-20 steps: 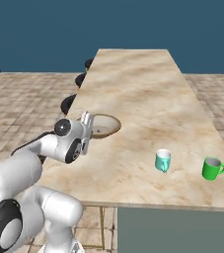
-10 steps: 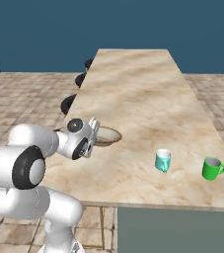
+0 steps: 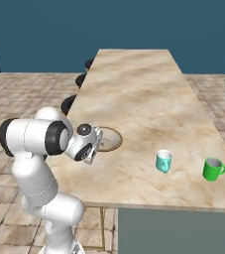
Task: Clear the mugs and bowl far away from the sink.
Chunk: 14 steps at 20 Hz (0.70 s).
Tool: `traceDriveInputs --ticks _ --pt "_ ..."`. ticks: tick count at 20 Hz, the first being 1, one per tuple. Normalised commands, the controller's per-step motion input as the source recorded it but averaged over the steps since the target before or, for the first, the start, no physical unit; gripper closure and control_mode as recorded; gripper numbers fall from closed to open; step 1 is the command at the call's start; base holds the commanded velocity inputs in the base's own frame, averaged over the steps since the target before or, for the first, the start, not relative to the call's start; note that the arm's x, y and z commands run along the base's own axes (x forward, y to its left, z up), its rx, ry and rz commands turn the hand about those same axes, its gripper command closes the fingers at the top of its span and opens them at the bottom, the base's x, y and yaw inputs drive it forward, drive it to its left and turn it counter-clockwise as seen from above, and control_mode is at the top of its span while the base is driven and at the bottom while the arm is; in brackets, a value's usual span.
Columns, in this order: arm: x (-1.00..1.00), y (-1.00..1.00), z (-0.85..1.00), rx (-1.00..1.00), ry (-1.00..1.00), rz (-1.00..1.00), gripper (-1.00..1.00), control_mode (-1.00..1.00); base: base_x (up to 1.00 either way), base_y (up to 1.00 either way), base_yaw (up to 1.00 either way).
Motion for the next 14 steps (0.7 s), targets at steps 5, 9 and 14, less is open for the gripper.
traceDriveInputs --ticks 5,9,14 --pt "0.2 0.0 -0.84 0.09 0.12 0.03 1.0 -1.0 0.0 0.0 0.0" --pt "0.06 0.11 -0.45 0.04 0.07 0.0 -1.0 -1.0 0.0 0.0 0.0" --pt "-0.08 0.01 0.45 0.0 -0.1 0.0 -1.0 -1.0 0.0 0.0 0.0"
